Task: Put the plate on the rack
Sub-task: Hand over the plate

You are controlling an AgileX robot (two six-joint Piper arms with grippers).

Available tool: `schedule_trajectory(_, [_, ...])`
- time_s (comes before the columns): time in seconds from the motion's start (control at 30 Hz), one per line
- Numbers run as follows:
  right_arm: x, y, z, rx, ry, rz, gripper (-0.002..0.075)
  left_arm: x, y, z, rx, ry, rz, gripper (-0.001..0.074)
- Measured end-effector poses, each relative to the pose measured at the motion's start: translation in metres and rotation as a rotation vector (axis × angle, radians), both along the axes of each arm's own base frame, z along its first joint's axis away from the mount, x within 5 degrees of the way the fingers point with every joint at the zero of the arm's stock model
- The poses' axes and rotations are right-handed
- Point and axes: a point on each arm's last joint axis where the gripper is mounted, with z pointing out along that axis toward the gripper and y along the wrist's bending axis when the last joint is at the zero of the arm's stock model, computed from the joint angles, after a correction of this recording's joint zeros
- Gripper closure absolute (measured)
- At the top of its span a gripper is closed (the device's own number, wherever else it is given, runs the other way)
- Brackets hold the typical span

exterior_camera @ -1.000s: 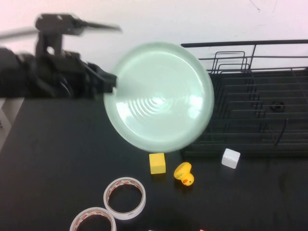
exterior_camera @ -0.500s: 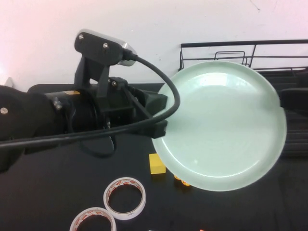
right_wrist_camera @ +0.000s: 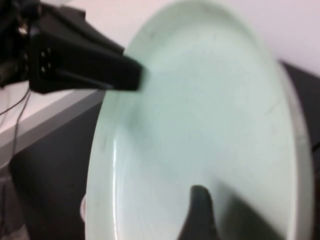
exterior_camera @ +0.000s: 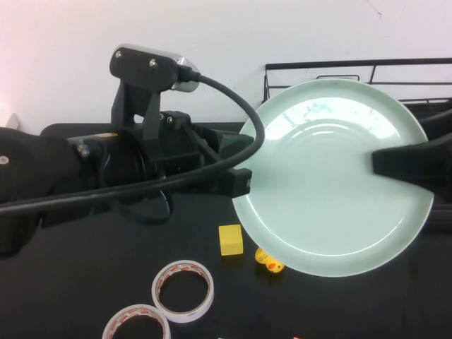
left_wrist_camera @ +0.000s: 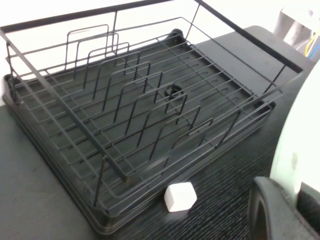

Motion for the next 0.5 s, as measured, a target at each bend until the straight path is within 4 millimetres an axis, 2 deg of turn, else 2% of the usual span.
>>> schedule_trajectory(0.1, [0.006, 0.008, -0.007, -0.002, 0.026, 0.034, 0.0277, 0.0, 0.0, 0.0, -0.004, -0.003, -0.006, 0.073])
schedule_trajectory(0.2, [0.009, 0.014, -0.008, -0.001, 0.032, 0.057, 0.0443, 0.0, -0.001, 0.001, -0.001, -0.008, -0.009, 0.0729])
schedule_trajectory(0.27, [0.009, 0.015, -0.005, 0.007, 0.028, 0.063, 0.058, 0.0, 0.0, 0.001, 0.005, -0.015, -0.009, 0.0729])
schedule_trajectory(0.5, [0.009, 0.015, -0.003, 0.01, 0.023, 0.065, 0.0586, -0.001, 0.0, 0.0, 0.048, -0.051, -0.034, 0.0727])
